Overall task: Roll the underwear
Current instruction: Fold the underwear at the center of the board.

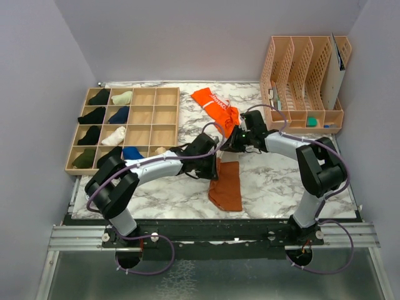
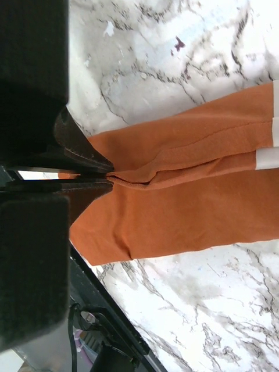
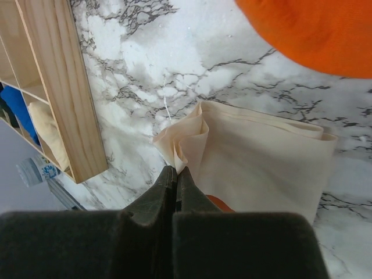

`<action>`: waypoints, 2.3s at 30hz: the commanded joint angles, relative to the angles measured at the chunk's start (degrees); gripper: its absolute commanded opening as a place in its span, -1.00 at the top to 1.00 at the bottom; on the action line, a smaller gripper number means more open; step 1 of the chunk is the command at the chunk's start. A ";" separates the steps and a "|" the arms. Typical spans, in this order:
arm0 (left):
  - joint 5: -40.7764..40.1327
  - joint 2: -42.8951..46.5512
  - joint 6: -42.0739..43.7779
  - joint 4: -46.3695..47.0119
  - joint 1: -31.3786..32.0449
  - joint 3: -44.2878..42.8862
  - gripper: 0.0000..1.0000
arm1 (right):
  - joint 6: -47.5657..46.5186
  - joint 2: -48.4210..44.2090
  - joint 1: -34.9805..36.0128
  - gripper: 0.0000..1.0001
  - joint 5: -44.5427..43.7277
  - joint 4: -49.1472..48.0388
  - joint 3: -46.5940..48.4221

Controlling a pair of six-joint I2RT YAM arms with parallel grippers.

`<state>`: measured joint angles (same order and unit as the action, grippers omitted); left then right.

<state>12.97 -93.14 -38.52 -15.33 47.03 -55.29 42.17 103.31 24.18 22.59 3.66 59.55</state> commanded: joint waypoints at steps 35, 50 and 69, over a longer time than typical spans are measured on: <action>4.89 -16.20 -3.75 -3.65 7.85 -18.68 0.72 | -10.88 -1.05 -13.81 0.99 9.74 -0.34 -5.27; 6.66 -17.76 -4.72 0.12 8.08 -17.57 0.69 | -12.99 0.55 -13.79 0.85 8.47 0.76 -4.94; 8.01 -12.84 -6.76 6.37 8.08 -13.84 -0.16 | -18.53 -3.32 -13.81 0.12 -5.33 15.65 2.34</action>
<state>19.59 -111.39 -44.27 -12.60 54.61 -71.18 25.54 102.69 10.76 25.34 12.53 60.36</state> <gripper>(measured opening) 0.555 0.432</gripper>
